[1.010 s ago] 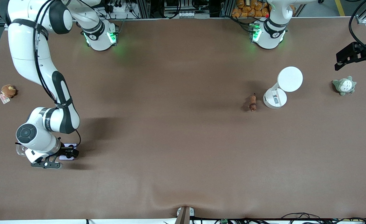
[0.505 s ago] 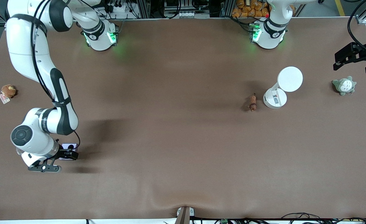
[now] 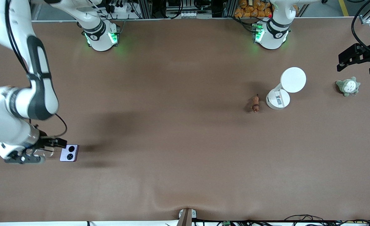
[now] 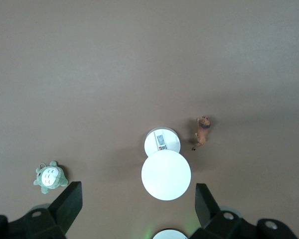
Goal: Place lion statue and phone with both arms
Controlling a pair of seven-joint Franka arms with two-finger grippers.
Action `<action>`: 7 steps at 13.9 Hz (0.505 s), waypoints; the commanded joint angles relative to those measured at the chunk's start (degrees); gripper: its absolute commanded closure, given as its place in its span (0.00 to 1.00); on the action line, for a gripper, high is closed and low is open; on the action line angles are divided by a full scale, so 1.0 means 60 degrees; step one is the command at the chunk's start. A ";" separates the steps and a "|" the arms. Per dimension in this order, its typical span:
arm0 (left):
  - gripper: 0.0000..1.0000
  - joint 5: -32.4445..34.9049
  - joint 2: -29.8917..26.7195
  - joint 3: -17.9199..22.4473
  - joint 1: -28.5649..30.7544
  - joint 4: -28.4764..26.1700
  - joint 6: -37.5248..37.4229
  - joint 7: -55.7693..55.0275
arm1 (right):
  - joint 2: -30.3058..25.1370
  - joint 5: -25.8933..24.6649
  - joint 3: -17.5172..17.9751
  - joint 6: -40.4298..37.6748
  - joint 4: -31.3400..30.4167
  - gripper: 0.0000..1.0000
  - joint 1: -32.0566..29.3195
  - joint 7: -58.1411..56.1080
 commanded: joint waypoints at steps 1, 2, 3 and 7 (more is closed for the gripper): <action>0.00 -0.0011 0.0039 -0.0083 0.0061 0.0138 -0.0155 -0.0566 | -0.1822 0.0046 0.0049 -0.0466 -0.1480 0.00 -0.0084 -0.0240; 0.00 -0.0055 0.0039 -0.0098 0.0046 0.0124 -0.0155 -0.1035 | -0.2174 0.0046 0.0049 -0.1093 -0.1437 0.00 -0.0128 -0.0255; 0.00 -0.0055 0.0039 -0.0113 0.0046 0.0124 -0.0141 -0.1170 | -0.2497 0.0046 0.0064 -0.1506 -0.1393 0.00 -0.0201 -0.0255; 0.00 -0.0056 0.0068 -0.0113 0.0046 0.0153 -0.0140 -0.1230 | -0.3538 -0.0042 0.1028 -0.2840 -0.1174 0.00 -0.1078 0.0095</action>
